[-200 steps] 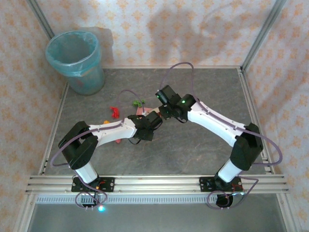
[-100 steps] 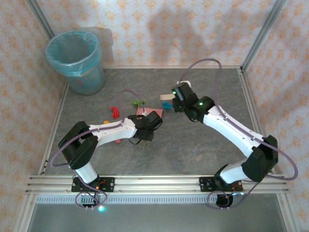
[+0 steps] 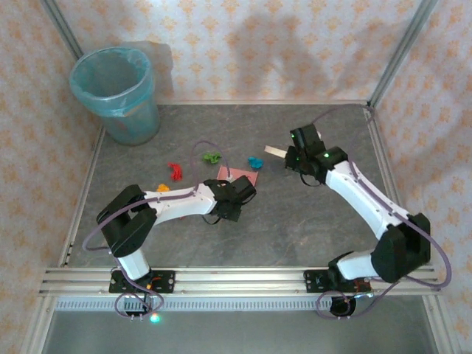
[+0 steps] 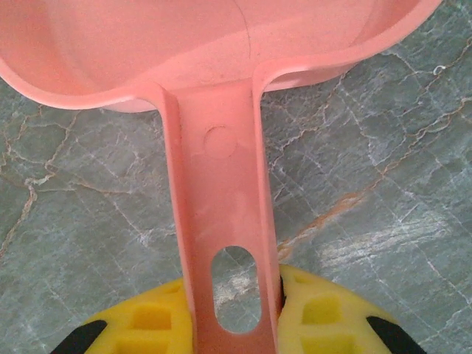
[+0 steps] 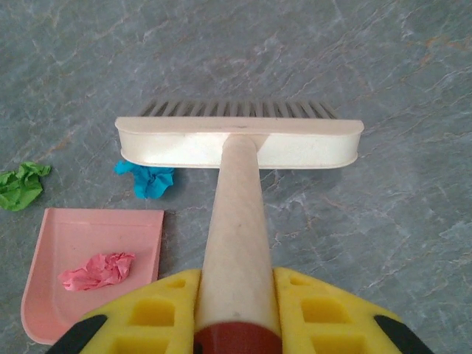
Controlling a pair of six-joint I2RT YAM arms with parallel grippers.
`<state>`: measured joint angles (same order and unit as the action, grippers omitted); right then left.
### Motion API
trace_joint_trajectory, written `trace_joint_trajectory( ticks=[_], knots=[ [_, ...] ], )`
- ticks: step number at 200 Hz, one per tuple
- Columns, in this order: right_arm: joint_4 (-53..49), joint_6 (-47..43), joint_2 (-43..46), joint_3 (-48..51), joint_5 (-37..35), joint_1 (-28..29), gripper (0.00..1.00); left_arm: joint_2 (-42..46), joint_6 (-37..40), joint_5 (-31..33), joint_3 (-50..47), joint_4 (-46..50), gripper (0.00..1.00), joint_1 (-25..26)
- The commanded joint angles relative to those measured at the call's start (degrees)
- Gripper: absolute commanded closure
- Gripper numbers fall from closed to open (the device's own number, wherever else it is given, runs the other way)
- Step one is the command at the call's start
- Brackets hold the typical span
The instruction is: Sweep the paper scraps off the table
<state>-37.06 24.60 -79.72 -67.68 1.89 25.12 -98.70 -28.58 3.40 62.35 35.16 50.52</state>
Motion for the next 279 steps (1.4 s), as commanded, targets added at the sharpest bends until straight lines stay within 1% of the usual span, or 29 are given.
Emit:
trace_joint_trajectory(
  ticks=[1,35,61,90,118,160,192,222,260,279],
  knots=[
    [-3.2,-2.28,-3.96,-4.68,0.4,1.23,1.0,-0.8,1.22,-0.67,1.46,2.64,1.0,0.28],
    [-5.71,-5.67,-7.65,-7.39,-5.91,5.36,1.0,-0.86,1.17,-0.02,1.51,2.69,1.0,0.28],
    [-8.0,-8.25,-9.84,-9.45,-9.32,8.33,1.0,-0.8,1.07,0.93,1.47,2.72,1.0,0.29],
    [-9.81,-9.47,-10.32,-10.04,-11.07,10.93,1.0,-0.95,0.98,1.73,1.55,2.92,1.0,0.28],
    [-11.34,-10.0,-9.34,-8.97,-11.27,12.51,1.0,-0.97,0.77,2.85,1.66,3.18,1.0,0.28],
    [-10.22,-11.03,-4.67,-4.83,-8.96,14.99,1.0,-1.05,0.72,3.36,1.64,3.16,1.0,0.28],
    [-7.05,-11.46,0.59,-0.24,-5.61,15.3,1.0,-1.16,0.71,3.61,1.66,3.22,1.0,0.33],
    [-6.73,-11.25,4.07,2.22,-2.45,15.3,1.0,-1.4,0.63,3.63,1.72,3.13,1.0,0.28],
    [-5.01,-12.16,9.9,5.31,-4.53,15.29,1.0,-1.51,0.58,3.8,1.81,3.23,1.0,0.28],
    [-4.33,-11.17,11.6,6.07,-8.02,15.28,1.0,-1.55,0.58,3.98,1.73,3.03,1.0,0.31]
  ],
)
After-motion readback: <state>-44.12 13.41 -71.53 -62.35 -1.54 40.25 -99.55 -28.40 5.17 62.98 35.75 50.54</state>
